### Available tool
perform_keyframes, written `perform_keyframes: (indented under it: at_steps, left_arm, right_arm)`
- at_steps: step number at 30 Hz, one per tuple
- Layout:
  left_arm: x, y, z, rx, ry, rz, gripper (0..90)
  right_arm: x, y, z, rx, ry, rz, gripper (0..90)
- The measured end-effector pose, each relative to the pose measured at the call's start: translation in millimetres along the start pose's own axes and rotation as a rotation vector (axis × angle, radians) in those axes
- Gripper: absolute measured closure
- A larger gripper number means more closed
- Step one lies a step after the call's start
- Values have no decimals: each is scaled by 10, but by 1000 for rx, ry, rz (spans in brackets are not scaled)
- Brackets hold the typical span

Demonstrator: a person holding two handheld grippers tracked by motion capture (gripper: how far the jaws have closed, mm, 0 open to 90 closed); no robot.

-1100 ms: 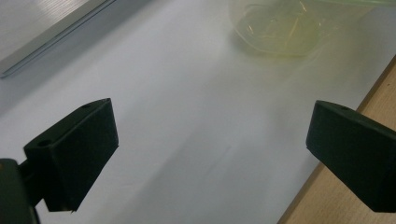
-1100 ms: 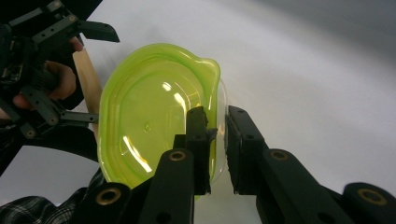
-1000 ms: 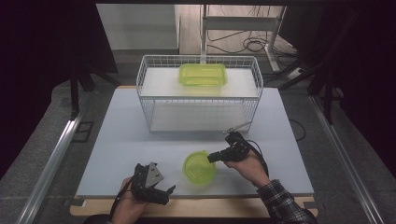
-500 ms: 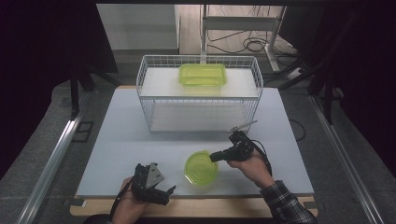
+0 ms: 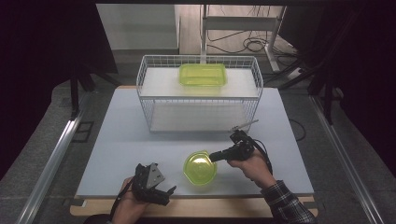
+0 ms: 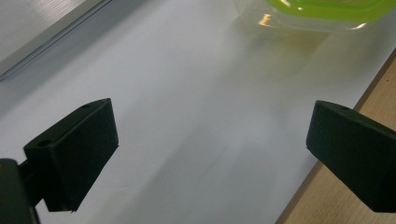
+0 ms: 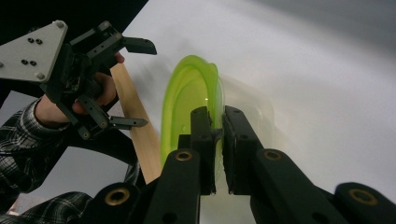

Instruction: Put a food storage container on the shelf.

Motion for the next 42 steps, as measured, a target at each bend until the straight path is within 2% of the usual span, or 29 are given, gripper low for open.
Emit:
perform_keyframes:
  at_steps: [10,19,22,27,42]
  left_arm:
    - [1,1,0,0,0,0,21]
    - [-3,9,1,-6,-2,2,21]
    - [-11,28,5,-13,-5,10,13]
    - [-35,69,15,-52,-25,24,0]
    - [-36,86,11,-53,-19,32,0]
  right_arm:
    - [-24,-1,22,-8,-17,-7,837]
    - [-143,67,99,-11,-66,20,837]
    - [-195,101,141,-17,-90,30,837]
    - [-275,167,222,-28,-122,43,837]
    - [-560,377,540,-58,-203,56,837]
Point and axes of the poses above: each handheld gripper's, and its own axes: x roughly forward along the jaws, z roughly out of its top, y roughly to its left, the point moved 3 cm from there along x, roughly forward along the jaws, and after that the axes turned 13 degrees about z, right-handed, at the moved point
